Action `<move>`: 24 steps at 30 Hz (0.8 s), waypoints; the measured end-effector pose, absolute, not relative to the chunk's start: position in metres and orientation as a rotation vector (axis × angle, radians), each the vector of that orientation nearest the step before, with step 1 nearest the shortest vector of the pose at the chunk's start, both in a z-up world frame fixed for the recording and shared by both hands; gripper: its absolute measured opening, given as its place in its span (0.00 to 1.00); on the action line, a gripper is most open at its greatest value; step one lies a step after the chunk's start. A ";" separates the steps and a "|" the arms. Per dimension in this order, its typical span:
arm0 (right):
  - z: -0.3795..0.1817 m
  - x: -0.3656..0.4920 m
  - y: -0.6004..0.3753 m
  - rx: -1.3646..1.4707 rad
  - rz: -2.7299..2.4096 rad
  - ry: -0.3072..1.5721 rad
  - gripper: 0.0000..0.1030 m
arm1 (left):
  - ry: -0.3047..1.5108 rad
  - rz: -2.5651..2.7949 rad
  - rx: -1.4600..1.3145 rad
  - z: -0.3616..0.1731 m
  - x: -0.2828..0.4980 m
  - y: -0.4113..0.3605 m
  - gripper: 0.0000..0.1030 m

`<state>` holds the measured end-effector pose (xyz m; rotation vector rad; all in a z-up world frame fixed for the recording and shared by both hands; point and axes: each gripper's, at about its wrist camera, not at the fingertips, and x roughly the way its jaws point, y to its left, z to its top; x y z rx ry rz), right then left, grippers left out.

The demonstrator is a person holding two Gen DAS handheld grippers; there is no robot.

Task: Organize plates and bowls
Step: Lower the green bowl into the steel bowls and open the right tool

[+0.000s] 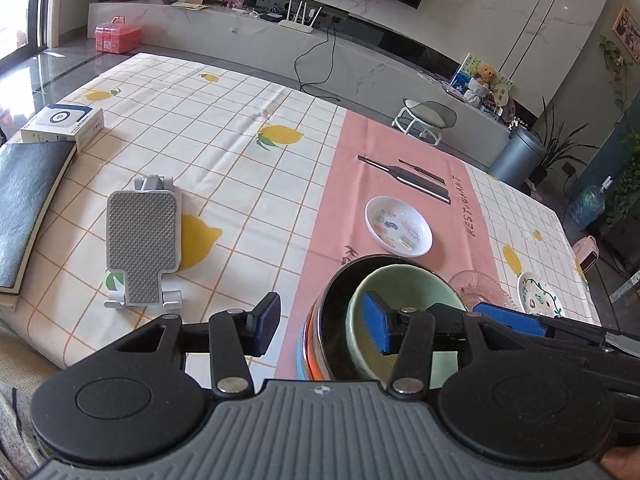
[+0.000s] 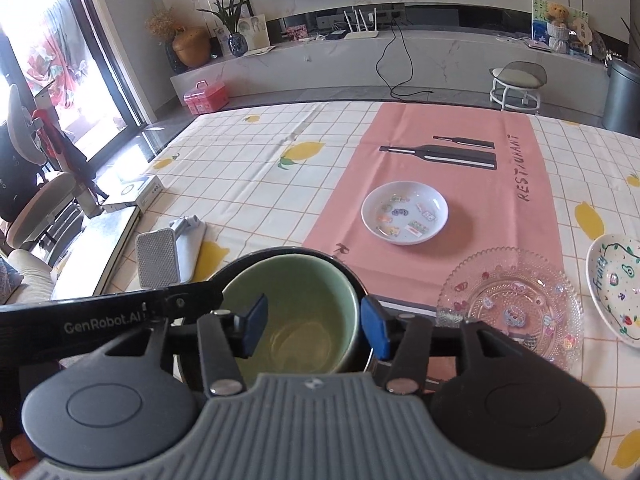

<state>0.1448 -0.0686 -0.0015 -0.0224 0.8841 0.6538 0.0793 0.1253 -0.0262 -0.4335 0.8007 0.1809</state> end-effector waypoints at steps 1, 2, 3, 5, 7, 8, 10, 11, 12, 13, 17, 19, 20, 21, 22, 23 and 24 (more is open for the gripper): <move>0.001 0.144 -0.069 -0.021 0.658 0.876 0.57 | 0.803 0.175 -0.440 -0.026 0.080 0.126 0.55; 0.004 0.142 -0.071 -0.016 0.664 0.867 0.60 | 0.803 0.168 -0.446 -0.026 0.079 0.127 0.56; 0.009 0.141 -0.072 -0.008 0.673 0.856 0.64 | 0.803 0.157 -0.454 -0.026 0.079 0.128 0.57; 0.016 0.138 -0.075 -0.004 0.693 0.833 0.69 | 0.812 0.115 -0.472 -0.026 0.080 0.129 0.58; 0.024 0.135 -0.078 0.001 0.701 0.810 0.74 | 0.817 0.081 -0.490 -0.026 0.079 0.129 0.59; 0.026 0.135 -0.080 0.006 0.700 0.803 0.75 | 0.815 0.073 -0.495 -0.026 0.079 0.129 0.60; 0.029 0.136 -0.084 0.025 0.691 0.797 0.77 | 0.815 0.058 -0.497 -0.025 0.078 0.128 0.62; 0.030 0.137 -0.086 0.034 0.688 0.796 0.77 | 0.822 0.049 -0.487 -0.025 0.078 0.127 0.63; 0.030 0.139 -0.088 0.044 0.682 0.797 0.77 | 0.827 0.047 -0.478 -0.025 0.079 0.126 0.63; 0.029 0.141 -0.089 0.050 0.672 0.800 0.77 | 0.832 0.053 -0.471 -0.026 0.079 0.125 0.63; 0.019 0.151 -0.092 0.064 0.626 0.837 0.77 | 0.849 0.085 -0.466 -0.030 0.081 0.125 0.63; 0.008 0.158 -0.091 0.063 0.614 0.874 0.77 | 0.856 0.095 -0.464 -0.032 0.083 0.125 0.64; 0.001 0.161 -0.090 0.060 0.603 0.896 0.77 | 0.864 0.095 -0.465 -0.034 0.084 0.125 0.64; -0.004 0.164 -0.089 0.055 0.592 0.913 0.77 | 0.872 0.092 -0.470 -0.036 0.086 0.124 0.64; -0.011 0.167 -0.087 0.046 0.580 0.934 0.77 | 0.884 0.087 -0.478 -0.039 0.087 0.124 0.63; -0.016 0.168 -0.086 0.038 0.574 0.947 0.77 | 0.897 0.092 -0.479 -0.041 0.089 0.123 0.63; -0.020 0.170 -0.084 0.030 0.566 0.957 0.77 | 0.902 0.092 -0.474 -0.043 0.089 0.122 0.63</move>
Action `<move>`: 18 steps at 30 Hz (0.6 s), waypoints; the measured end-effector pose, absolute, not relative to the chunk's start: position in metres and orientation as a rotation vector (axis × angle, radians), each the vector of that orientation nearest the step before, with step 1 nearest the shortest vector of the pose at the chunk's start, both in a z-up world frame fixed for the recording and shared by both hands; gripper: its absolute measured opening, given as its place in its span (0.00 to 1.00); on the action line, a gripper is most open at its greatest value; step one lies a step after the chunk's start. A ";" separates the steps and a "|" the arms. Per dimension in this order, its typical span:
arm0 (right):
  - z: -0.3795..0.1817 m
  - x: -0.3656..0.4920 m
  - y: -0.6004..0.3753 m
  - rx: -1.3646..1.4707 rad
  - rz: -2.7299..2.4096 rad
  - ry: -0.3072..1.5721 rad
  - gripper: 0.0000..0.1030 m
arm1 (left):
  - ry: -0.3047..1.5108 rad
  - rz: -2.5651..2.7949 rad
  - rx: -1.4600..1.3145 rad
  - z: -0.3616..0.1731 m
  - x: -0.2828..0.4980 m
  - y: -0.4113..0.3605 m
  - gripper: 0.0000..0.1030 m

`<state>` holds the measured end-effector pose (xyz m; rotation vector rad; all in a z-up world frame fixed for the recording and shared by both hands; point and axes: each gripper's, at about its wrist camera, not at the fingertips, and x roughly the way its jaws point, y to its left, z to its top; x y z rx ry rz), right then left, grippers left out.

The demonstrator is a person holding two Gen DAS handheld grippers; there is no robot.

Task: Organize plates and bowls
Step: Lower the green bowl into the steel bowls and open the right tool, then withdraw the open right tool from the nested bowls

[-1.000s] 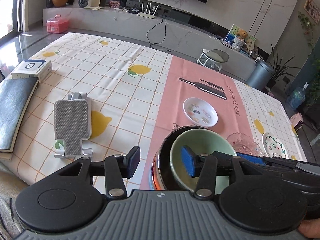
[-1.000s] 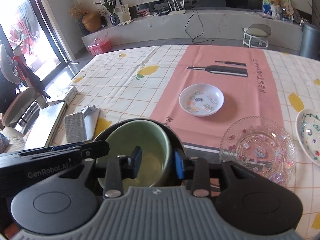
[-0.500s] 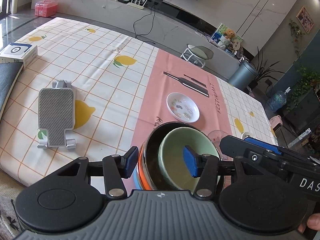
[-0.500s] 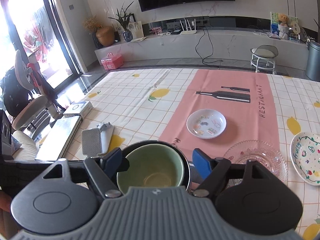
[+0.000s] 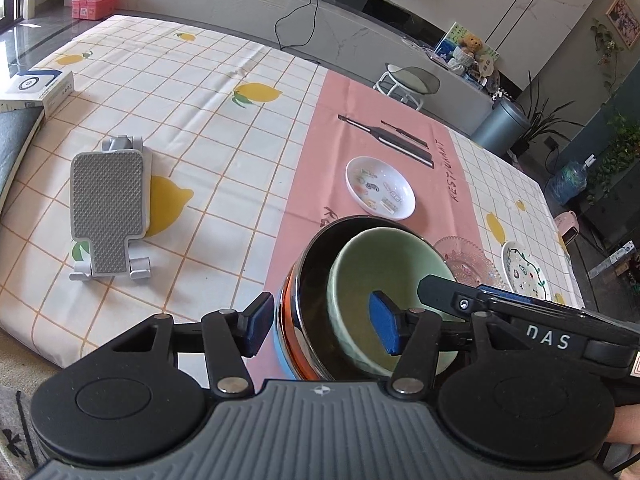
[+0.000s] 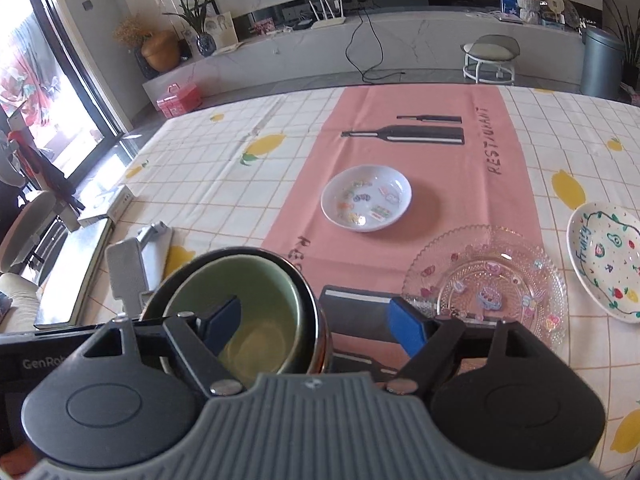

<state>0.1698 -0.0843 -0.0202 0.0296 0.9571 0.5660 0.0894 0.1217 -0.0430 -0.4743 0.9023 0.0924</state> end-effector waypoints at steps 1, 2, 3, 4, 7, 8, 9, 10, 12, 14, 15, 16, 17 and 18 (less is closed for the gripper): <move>-0.026 0.171 -0.083 0.015 0.557 0.968 0.77 | 0.908 0.096 -0.465 -0.045 0.090 0.121 0.63; -0.028 0.171 -0.082 0.001 0.552 0.972 0.77 | 0.915 0.102 -0.453 -0.047 0.091 0.120 0.63; -0.031 0.170 -0.080 -0.019 0.546 0.969 0.77 | 0.927 0.111 -0.439 -0.048 0.091 0.118 0.63; -0.033 0.169 -0.078 -0.045 0.544 0.964 0.77 | 0.941 0.119 -0.424 -0.050 0.092 0.118 0.63; -0.039 0.167 -0.073 -0.105 0.545 0.967 0.79 | 0.948 0.101 -0.416 -0.050 0.090 0.119 0.64; -0.040 0.167 -0.072 -0.118 0.549 0.976 0.80 | 0.956 0.094 -0.411 -0.048 0.089 0.119 0.64; -0.042 0.166 -0.071 -0.130 0.558 0.987 0.80 | 0.962 0.090 -0.408 -0.048 0.088 0.119 0.64; -0.044 0.166 -0.070 -0.139 0.570 0.996 0.81 | 0.966 0.089 -0.406 -0.047 0.087 0.119 0.64; -0.047 0.164 -0.068 -0.161 0.584 1.006 0.82 | 0.963 0.095 -0.404 -0.046 0.086 0.120 0.64; -0.049 0.161 -0.065 -0.190 0.590 1.008 0.83 | 0.964 0.107 -0.403 -0.046 0.086 0.121 0.64; -0.050 0.161 -0.063 -0.203 0.592 1.010 0.84 | 0.964 0.112 -0.401 -0.045 0.086 0.121 0.64; -0.050 0.160 -0.062 -0.213 0.601 1.012 0.86 | 0.964 0.118 -0.394 -0.045 0.086 0.120 0.64; -0.049 0.159 -0.061 -0.216 0.615 1.011 0.86 | 0.963 0.124 -0.387 -0.044 0.086 0.120 0.64; -0.049 0.157 -0.060 -0.218 0.628 1.010 0.86 | 0.961 0.127 -0.380 -0.044 0.085 0.119 0.64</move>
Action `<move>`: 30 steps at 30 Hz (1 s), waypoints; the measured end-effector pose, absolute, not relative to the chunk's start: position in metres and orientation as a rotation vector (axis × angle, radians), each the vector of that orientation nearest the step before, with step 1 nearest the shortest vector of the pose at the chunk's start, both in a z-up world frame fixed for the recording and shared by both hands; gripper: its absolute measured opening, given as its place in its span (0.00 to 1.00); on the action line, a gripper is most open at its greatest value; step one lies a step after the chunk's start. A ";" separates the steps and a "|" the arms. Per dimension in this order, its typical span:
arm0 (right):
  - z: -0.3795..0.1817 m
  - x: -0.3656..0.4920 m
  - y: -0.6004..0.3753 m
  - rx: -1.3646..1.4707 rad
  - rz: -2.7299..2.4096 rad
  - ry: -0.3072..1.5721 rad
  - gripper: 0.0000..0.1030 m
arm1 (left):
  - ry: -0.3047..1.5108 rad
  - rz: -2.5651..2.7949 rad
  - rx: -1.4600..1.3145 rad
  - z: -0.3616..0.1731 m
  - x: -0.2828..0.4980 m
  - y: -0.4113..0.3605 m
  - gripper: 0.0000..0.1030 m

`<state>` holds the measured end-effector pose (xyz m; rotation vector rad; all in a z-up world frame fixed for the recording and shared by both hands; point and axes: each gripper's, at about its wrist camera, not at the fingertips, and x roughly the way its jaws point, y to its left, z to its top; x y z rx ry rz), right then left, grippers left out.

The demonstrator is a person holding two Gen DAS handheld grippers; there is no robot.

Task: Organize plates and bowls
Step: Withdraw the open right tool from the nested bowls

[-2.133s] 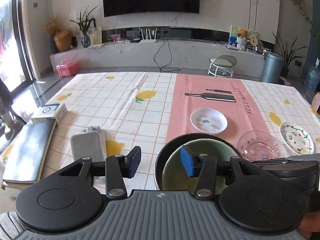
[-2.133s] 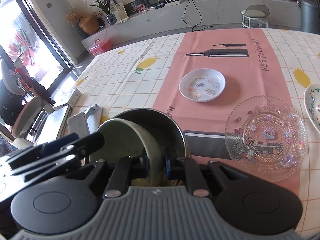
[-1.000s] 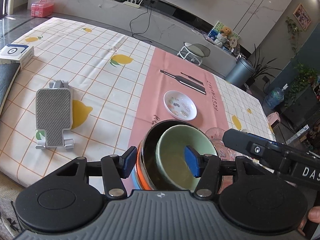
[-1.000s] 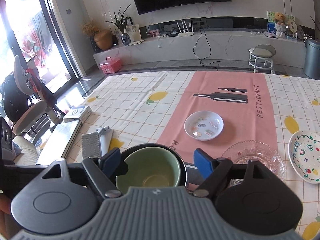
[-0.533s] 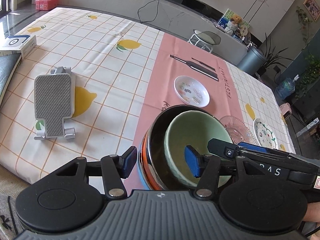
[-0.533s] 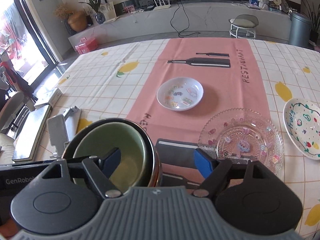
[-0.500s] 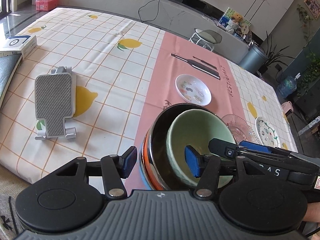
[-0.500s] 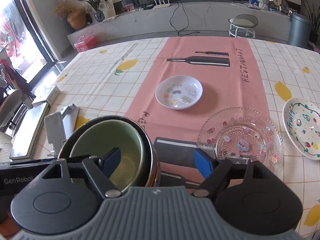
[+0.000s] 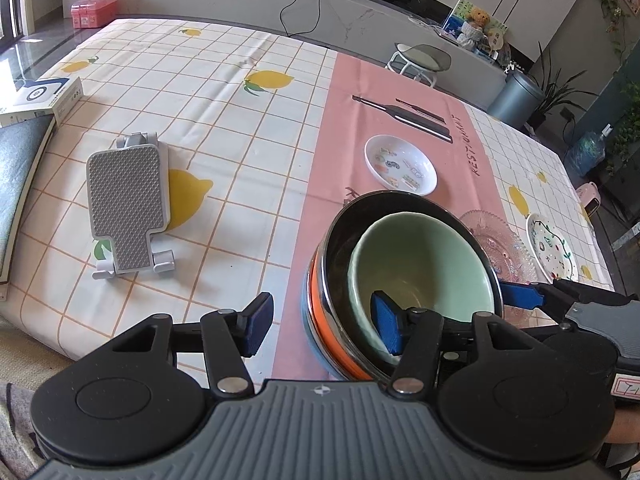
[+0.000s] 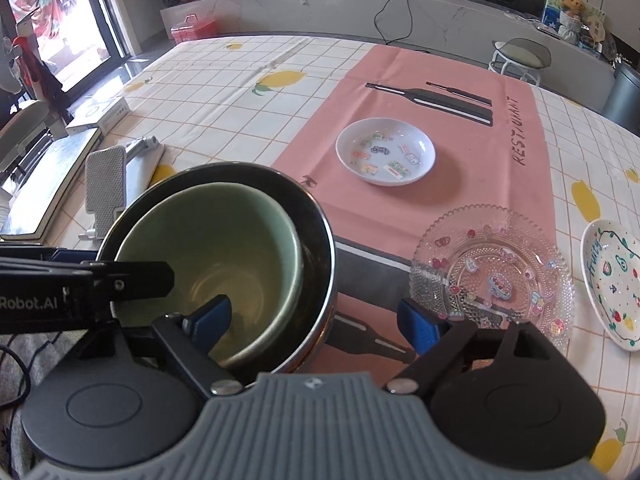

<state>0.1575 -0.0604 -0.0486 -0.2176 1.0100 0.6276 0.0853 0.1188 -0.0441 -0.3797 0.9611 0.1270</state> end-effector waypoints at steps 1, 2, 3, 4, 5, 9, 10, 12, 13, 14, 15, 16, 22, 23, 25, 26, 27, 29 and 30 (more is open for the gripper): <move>-0.047 0.156 -0.060 -0.221 0.638 1.009 0.86 | 0.958 0.130 -0.370 -0.043 0.085 0.118 0.64; -0.047 0.156 -0.059 -0.225 0.643 1.007 0.86 | 0.956 0.133 -0.361 -0.043 0.085 0.117 0.64; -0.047 0.155 -0.059 -0.231 0.648 1.006 0.86 | 0.954 0.139 -0.354 -0.042 0.085 0.116 0.64; -0.046 0.155 -0.058 -0.234 0.652 1.005 0.86 | 0.952 0.147 -0.348 -0.041 0.085 0.115 0.64; -0.046 0.155 -0.058 -0.232 0.654 1.006 0.86 | 0.950 0.152 -0.344 -0.041 0.085 0.114 0.64; -0.042 0.156 -0.062 -0.205 0.659 1.007 0.86 | 0.930 0.155 -0.328 -0.037 0.084 0.111 0.64; -0.039 0.155 -0.063 -0.201 0.660 1.003 0.86 | 0.928 0.160 -0.323 -0.035 0.084 0.110 0.64; -0.035 0.153 -0.065 -0.208 0.665 0.989 0.87 | 0.916 0.164 -0.317 -0.033 0.083 0.109 0.64; -0.032 0.153 -0.066 -0.207 0.664 0.981 0.87 | 0.908 0.163 -0.319 -0.032 0.083 0.108 0.64; -0.030 0.152 -0.067 -0.203 0.665 0.977 0.87 | 0.903 0.161 -0.325 -0.031 0.082 0.108 0.64; -0.028 0.152 -0.069 -0.196 0.667 0.973 0.87 | 0.899 0.159 -0.332 -0.029 0.082 0.108 0.64; -0.026 0.152 -0.070 -0.189 0.671 0.969 0.87 | 0.890 0.155 -0.339 -0.027 0.081 0.108 0.64; -0.010 0.150 -0.089 -0.149 0.675 0.941 0.87 | 0.841 0.138 -0.329 -0.012 0.077 0.100 0.67; -0.007 0.149 -0.094 -0.135 0.672 0.932 0.87 | 0.837 0.134 -0.326 -0.010 0.076 0.098 0.67; 0.000 0.149 -0.109 -0.085 0.659 0.915 0.87 | 0.827 0.124 -0.312 -0.005 0.076 0.093 0.67; 0.003 0.150 -0.115 -0.061 0.652 0.912 0.87 | 0.822 0.121 -0.305 -0.002 0.076 0.090 0.67; 0.006 0.152 -0.122 -0.037 0.645 0.908 0.87 | 0.820 0.115 -0.299 0.000 0.077 0.087 0.67; 0.010 0.155 -0.134 -0.001 0.629 0.892 0.87 | 0.819 0.103 -0.286 0.005 0.080 0.081 0.67; 0.013 0.158 -0.141 0.017 0.616 0.884 0.87 | 0.819 0.095 -0.277 0.008 0.082 0.078 0.67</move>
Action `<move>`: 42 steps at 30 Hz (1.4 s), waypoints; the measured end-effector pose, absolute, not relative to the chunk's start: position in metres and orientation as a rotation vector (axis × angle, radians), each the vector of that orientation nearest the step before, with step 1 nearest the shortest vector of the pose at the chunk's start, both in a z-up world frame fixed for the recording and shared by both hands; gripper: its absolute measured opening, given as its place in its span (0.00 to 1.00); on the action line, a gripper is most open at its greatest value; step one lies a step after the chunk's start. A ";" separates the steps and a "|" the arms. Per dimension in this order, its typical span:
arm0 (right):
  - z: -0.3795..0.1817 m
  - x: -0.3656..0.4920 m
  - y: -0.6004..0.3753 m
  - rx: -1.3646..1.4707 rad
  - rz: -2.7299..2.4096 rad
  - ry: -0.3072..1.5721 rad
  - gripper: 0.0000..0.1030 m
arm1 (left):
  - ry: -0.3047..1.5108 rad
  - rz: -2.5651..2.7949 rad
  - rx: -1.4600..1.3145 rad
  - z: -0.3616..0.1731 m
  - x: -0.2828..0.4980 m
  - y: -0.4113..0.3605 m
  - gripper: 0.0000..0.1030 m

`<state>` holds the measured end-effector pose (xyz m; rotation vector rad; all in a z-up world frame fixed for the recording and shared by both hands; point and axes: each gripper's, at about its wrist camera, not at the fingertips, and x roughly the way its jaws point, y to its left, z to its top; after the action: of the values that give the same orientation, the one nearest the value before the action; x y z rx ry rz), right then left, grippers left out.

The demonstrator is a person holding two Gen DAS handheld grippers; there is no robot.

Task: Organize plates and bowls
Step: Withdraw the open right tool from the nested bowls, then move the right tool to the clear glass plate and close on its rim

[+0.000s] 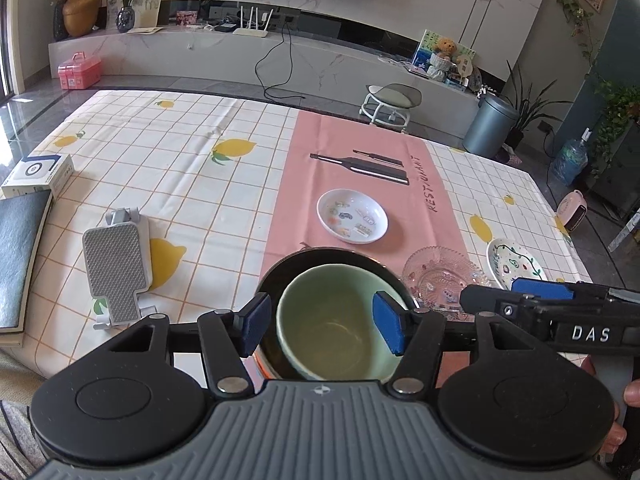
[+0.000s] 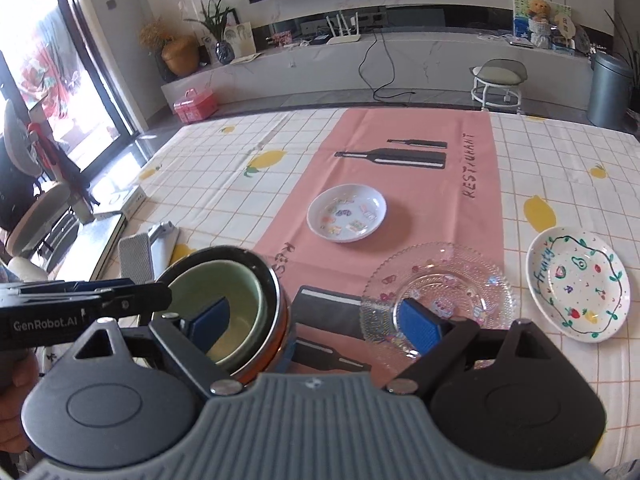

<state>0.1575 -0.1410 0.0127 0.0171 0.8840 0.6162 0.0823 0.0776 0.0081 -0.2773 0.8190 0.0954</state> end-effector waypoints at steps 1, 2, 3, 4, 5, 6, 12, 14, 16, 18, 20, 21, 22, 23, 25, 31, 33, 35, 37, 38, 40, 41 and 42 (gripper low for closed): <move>0.015 0.161 -0.149 0.037 0.601 0.875 0.87 | 0.818 0.090 -0.267 0.010 0.084 0.074 0.67; 0.016 0.163 -0.155 0.051 0.591 0.869 0.87 | 0.818 0.088 -0.256 0.013 0.086 0.070 0.67; 0.016 0.166 -0.161 0.065 0.580 0.863 0.87 | 0.820 0.089 -0.242 0.014 0.088 0.067 0.67; 0.016 0.169 -0.169 0.080 0.560 0.860 0.86 | 0.824 0.093 -0.226 0.015 0.091 0.064 0.67; 0.016 0.172 -0.176 0.088 0.537 0.859 0.85 | 0.831 0.095 -0.208 0.016 0.093 0.061 0.67; 0.015 0.174 -0.181 0.093 0.515 0.860 0.81 | 0.840 0.095 -0.193 0.016 0.096 0.058 0.67; -0.005 0.191 -0.220 0.176 0.435 0.905 0.74 | 0.906 0.021 -0.189 0.020 0.126 0.049 0.66; -0.017 0.198 -0.232 0.192 0.392 0.939 0.71 | 0.940 -0.020 -0.142 0.023 0.140 0.041 0.62; -0.027 0.202 -0.240 0.193 0.355 0.970 0.66 | 0.955 -0.025 -0.109 0.025 0.151 0.035 0.59; -0.035 0.206 -0.245 0.173 0.307 0.988 0.64 | 0.965 -0.037 -0.084 0.026 0.164 0.028 0.48; -0.040 0.206 -0.251 0.144 0.263 0.982 0.63 | 0.977 -0.066 -0.072 0.027 0.178 0.023 0.41; -0.041 0.207 -0.253 0.150 0.264 0.980 0.63 | 0.987 -0.084 -0.073 0.027 0.184 0.020 0.38; -0.043 0.209 -0.256 0.171 0.271 0.986 0.62 | 1.004 -0.112 -0.084 0.025 0.192 0.018 0.36; -0.046 0.211 -0.260 0.195 0.277 0.996 0.61 | 1.023 -0.128 -0.101 0.023 0.200 0.017 0.35; -0.051 0.215 -0.264 0.233 0.281 1.014 0.59 | 1.065 -0.142 -0.133 0.017 0.215 0.014 0.34; -0.069 0.225 -0.274 0.383 0.300 1.079 0.50 | 1.229 -0.170 -0.218 -0.014 0.257 0.006 0.22; -0.070 0.226 -0.274 0.376 0.292 1.082 0.46 | 1.271 -0.184 -0.242 -0.025 0.266 0.004 0.15; -0.074 0.227 -0.274 0.374 0.289 1.095 0.39 | 1.289 -0.182 -0.224 -0.033 0.274 -0.002 0.15; -0.077 0.228 -0.275 0.379 0.277 1.111 0.35 | 1.294 -0.159 -0.172 -0.038 0.279 -0.009 0.15; -0.078 0.229 -0.276 0.377 0.270 1.113 0.35 | 1.296 -0.147 -0.140 -0.041 0.282 -0.012 0.15; -0.079 0.230 -0.276 0.375 0.256 1.115 0.35 | 1.300 -0.131 -0.092 -0.046 0.285 -0.016 0.15; -0.080 0.231 -0.277 0.374 0.258 1.121 0.35 | 1.301 -0.128 -0.071 -0.048 0.286 -0.018 0.15; -0.082 0.232 -0.278 0.378 0.264 1.129 0.35 | 1.303 -0.130 -0.053 -0.050 0.286 -0.020 0.15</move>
<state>0.2317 -0.2780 -0.0822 0.3776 1.1295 0.2638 0.2863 -0.0199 -0.0501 -0.0527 1.3025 -0.1300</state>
